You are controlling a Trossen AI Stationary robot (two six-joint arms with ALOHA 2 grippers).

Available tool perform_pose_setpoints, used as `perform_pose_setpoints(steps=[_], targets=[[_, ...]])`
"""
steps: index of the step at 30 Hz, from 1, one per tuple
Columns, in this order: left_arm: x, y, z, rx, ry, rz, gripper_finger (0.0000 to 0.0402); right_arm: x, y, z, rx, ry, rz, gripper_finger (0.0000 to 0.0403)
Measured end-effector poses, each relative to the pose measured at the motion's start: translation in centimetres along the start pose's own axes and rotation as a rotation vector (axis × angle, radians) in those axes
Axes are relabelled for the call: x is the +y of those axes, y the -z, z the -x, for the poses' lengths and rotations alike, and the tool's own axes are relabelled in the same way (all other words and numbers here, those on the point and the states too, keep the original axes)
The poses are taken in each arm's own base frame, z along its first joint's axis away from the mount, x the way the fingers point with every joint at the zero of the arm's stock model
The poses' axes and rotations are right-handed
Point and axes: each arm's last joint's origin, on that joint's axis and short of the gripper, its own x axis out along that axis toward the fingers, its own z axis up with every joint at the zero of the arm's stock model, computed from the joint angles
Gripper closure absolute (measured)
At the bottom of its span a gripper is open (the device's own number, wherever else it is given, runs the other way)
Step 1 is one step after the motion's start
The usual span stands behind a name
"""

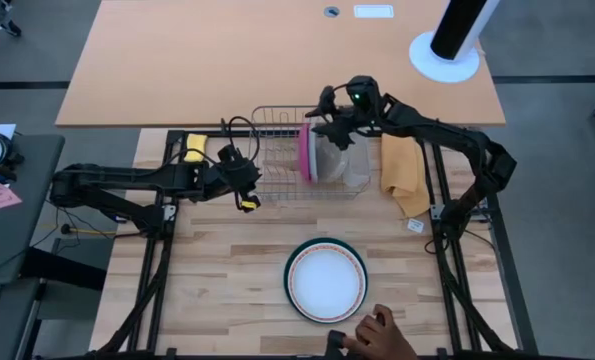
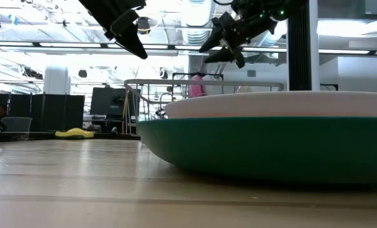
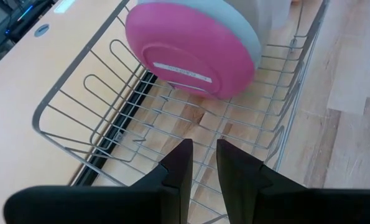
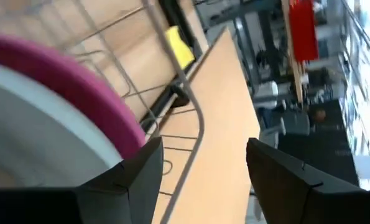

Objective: Sort dishes
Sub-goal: Adjust the gray plate

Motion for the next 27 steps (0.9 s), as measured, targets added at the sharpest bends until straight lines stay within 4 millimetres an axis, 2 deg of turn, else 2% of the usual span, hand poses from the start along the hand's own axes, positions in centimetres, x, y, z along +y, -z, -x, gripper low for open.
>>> perform_pose_setpoints(steps=[3, 10, 15, 23, 27], targets=[[0.0, 0.0, 0.0, 0.001, 0.0, -0.001, 0.0334, -0.8, -1.1, 1.0, 0.016, 0.053, -0.111, 0.0173], [0.0, 0.0, 0.0, -0.002, 0.0, 0.001, 0.0334, -2.3, -3.5, 4.6, 0.145, 0.211, -0.501, 0.0173], [0.0, -0.1, 0.0, -0.013, 0.0, 0.009, 0.0334, -2.1, -3.9, 6.9, 0.17, 0.187, -0.694, 0.0173], [0.0, -0.3, 0.0, -0.024, 0.0, 0.025, 0.0334, -0.9, -3.1, 7.9, 0.259, 0.109, -0.934, 0.0173], [0.0, -0.3, 0.0, -0.025, 0.0, 0.039, 0.0334, 0.6, -2.5, 7.3, 0.343, 0.028, -1.061, 0.0173]])
